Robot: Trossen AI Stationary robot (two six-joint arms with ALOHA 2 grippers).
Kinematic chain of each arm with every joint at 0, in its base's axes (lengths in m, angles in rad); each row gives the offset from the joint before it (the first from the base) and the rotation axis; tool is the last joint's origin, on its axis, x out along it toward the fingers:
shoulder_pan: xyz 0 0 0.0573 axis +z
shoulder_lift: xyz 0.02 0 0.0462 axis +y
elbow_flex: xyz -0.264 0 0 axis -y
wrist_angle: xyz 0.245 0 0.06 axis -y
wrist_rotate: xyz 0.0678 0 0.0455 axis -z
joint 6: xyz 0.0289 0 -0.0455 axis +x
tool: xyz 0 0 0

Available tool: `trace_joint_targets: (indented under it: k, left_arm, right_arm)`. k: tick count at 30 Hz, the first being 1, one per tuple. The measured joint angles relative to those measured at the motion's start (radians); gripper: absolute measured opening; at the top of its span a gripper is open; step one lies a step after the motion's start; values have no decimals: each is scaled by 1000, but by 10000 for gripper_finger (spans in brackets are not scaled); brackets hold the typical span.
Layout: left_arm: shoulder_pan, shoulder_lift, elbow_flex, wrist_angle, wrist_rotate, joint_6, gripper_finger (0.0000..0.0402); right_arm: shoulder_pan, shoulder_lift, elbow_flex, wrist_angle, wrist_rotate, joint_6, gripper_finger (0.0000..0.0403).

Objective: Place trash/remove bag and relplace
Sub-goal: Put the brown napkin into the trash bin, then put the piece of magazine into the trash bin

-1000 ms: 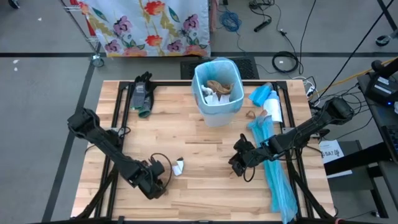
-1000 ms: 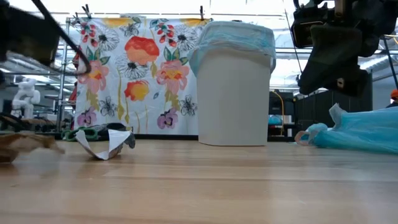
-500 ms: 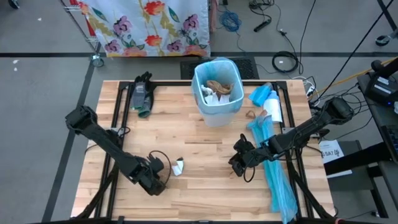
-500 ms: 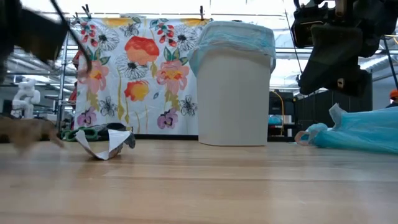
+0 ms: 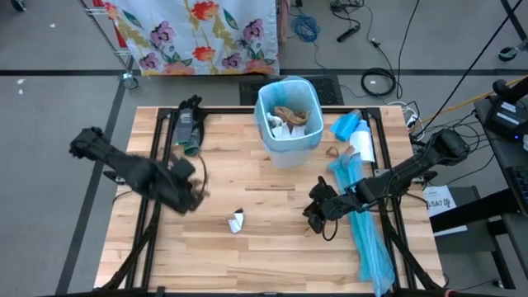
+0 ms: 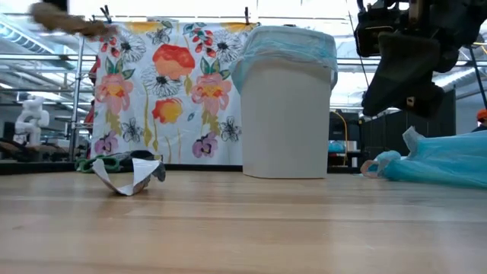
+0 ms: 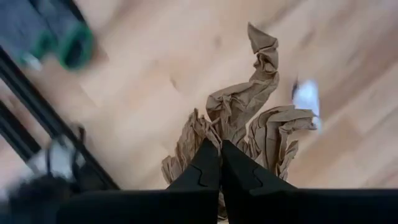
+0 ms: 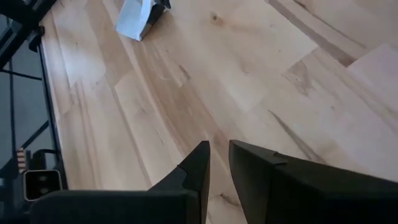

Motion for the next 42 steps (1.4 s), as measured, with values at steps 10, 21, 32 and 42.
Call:
trace_joint_targets:
  k: [10, 21, 32, 42]
  left_arm:
    - [474, 58, 337, 100, -134, 642, 1]
    - [896, 354, 636, 588, 222, 1229, 2]
    - [978, 554, 675, 834, 579, 1280, 90]
    - [992, 536, 674, 800, 585, 1279, 150]
  right_arm:
    - [-36, 0, 0, 0, 0, -43, 51]
    - [-80, 0, 0, 0, 0, 8, 51]
    - [-111, 0, 0, 0, 6, 48, 51]
    - [-118, 0, 0, -1, 52, 59, 51]
